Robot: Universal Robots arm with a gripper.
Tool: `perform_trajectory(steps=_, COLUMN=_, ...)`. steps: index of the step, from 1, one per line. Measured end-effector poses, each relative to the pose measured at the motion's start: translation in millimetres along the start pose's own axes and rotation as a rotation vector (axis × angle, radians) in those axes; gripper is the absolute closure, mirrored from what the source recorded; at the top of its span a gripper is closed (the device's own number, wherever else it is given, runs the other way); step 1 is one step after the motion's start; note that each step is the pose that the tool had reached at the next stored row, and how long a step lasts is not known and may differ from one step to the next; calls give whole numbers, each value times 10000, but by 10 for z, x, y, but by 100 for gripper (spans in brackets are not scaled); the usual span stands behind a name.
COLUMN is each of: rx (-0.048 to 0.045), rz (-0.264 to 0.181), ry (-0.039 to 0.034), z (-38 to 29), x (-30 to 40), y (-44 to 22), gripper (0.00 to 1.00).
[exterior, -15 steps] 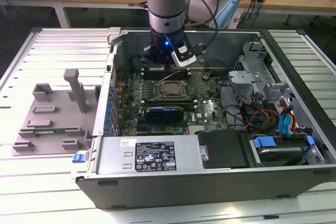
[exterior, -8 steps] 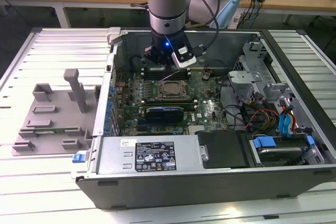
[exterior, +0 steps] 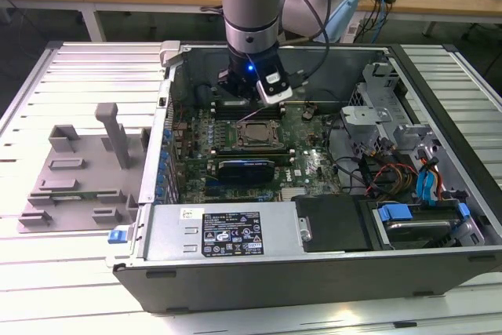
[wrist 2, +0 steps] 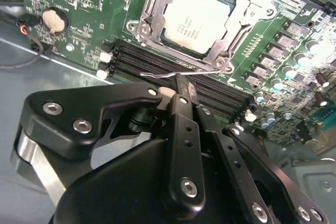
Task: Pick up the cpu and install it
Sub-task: 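Install the first cpu locking lever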
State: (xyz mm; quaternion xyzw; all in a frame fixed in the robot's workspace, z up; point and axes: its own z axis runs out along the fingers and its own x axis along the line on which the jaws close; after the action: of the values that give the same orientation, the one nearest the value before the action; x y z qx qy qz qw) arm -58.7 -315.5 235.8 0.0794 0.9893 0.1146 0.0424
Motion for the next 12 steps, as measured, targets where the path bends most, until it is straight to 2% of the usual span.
perform_trajectory(steps=2, rx=11, rz=171, ry=-42, z=9, x=-2, y=-1, gripper=89)
perform_trajectory(steps=7, rx=66, rz=969, ry=-232, z=62, x=-6, y=-3, gripper=89)
perform_trajectory(steps=12, rx=74, rz=1124, ry=-271, z=119, x=11, y=66, gripper=89)
